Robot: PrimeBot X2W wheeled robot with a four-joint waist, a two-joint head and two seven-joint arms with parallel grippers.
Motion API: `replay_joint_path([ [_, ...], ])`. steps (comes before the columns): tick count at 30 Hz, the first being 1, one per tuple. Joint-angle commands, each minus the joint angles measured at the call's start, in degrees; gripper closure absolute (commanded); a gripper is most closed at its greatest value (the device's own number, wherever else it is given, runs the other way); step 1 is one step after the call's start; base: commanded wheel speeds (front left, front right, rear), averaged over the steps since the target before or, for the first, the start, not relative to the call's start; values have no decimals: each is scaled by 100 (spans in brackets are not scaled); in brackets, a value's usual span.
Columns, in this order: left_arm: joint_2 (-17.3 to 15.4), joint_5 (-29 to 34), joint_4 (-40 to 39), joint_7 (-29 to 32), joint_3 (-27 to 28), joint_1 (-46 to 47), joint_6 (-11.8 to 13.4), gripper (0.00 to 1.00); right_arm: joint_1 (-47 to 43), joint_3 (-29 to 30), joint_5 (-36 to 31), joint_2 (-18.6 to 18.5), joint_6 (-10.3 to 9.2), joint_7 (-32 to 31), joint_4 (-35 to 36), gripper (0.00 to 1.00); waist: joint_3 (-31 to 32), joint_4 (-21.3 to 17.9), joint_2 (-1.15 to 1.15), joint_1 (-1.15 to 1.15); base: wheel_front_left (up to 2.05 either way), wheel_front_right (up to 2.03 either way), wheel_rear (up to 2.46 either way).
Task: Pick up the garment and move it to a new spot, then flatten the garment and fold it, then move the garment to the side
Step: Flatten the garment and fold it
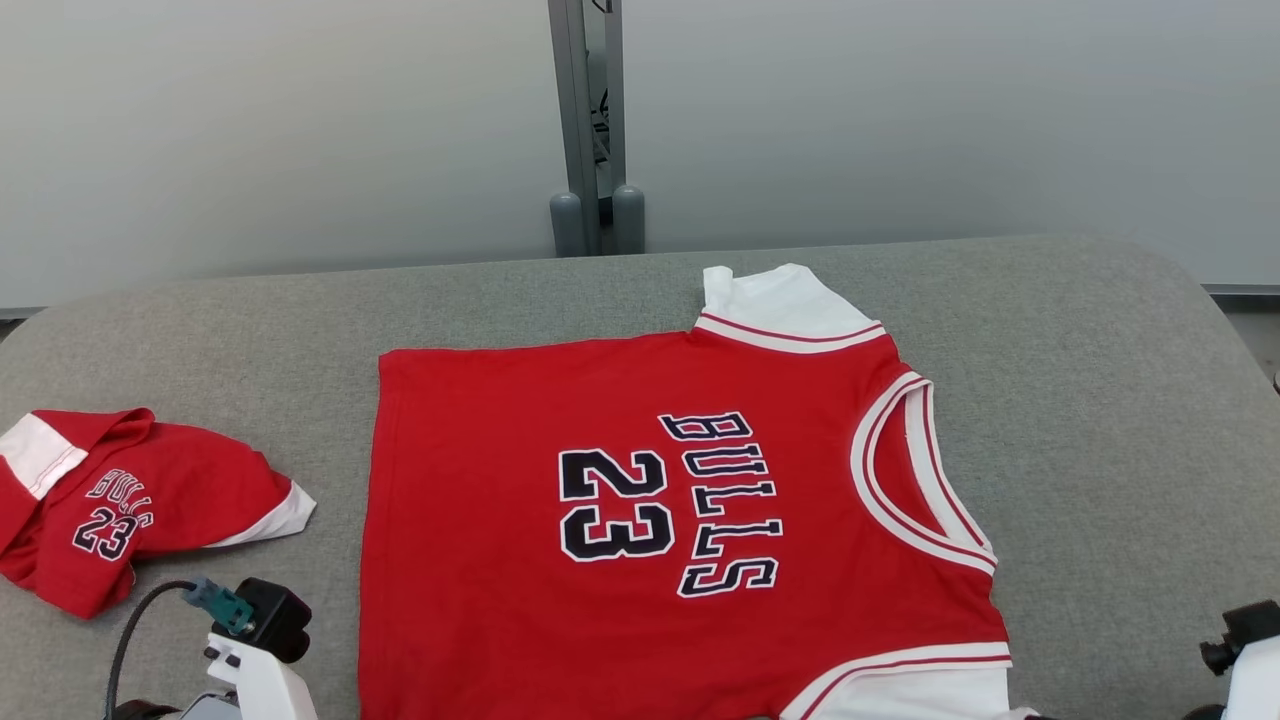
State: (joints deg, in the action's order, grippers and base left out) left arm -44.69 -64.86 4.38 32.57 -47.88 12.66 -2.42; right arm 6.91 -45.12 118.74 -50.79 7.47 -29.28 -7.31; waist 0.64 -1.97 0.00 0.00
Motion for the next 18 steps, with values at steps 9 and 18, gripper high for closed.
replay_joint_path([
  [9, 45, -1160, -316, -22, 630, -205, 93, 100, 471, 234, 173, 111, 5, 359, -101, 100, -42, 30, 0, 0, 0, 0, 0],
  [18, 239, -1713, -262, -158, 1033, -47, 196, 100, 935, 428, 79, 327, 5, 558, -432, 100, -281, 98, 0, 0, 0, 0, 0],
])
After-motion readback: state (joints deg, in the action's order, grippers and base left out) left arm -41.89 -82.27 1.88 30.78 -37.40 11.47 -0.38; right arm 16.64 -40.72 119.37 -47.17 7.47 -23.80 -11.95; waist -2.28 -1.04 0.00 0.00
